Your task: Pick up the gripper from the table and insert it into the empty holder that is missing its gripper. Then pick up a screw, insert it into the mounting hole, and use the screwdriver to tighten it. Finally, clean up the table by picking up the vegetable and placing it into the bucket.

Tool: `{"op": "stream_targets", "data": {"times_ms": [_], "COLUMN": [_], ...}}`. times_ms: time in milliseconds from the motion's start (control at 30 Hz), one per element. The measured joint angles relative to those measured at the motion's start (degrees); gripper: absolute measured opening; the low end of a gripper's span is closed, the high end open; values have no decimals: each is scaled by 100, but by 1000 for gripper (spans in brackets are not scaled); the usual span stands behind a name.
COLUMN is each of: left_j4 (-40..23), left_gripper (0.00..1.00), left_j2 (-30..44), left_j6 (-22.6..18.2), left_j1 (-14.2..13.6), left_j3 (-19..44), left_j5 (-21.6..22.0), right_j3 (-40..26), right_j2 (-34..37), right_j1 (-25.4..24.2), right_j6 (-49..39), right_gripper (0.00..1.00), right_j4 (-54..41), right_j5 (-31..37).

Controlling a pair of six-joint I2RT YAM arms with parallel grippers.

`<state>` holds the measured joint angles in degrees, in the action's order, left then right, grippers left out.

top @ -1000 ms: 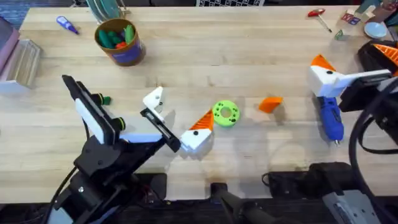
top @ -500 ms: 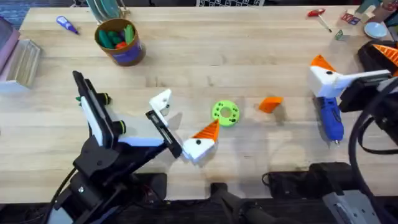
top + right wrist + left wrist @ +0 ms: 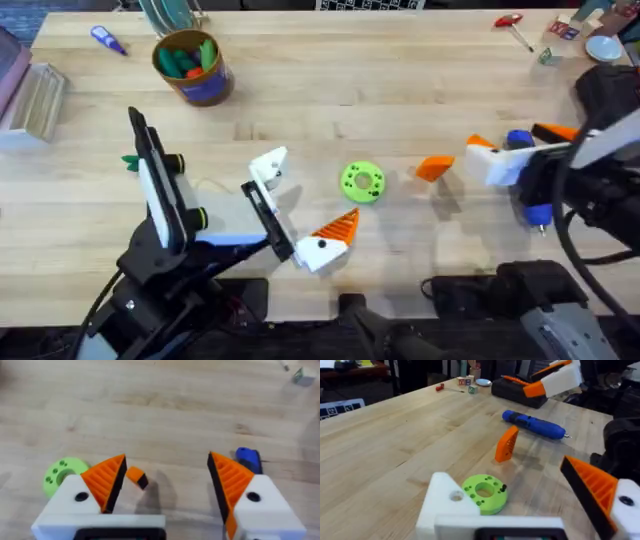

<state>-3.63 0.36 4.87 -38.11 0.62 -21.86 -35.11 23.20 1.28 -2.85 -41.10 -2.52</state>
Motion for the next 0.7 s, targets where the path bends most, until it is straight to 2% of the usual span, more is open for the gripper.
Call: {"op": "stream_targets", "data": {"times_ms": [167,400,567,700], "left_j4": [1,1,1,1], "left_gripper": [985,985,987,985], "left_j2": [0,0,0,0], "left_j6": [-19,-21,-21,-21], "left_j1": [0,0,0,0], "left_j3": [0,0,0,0], "left_j5": [-3,-3,-3,-3], "right_j3": [-228,-821,-1146,-1163], "right_j2": [608,2138,3120,3743], "right_j1": [211,431,453,538], "right_j6": [-189,-731,-1519,-1921], "right_gripper": [991,991,992,992], "right_j4": [-531,-1012,-1118,-832], "right_j5": [-84,-100,-101,-102]}}
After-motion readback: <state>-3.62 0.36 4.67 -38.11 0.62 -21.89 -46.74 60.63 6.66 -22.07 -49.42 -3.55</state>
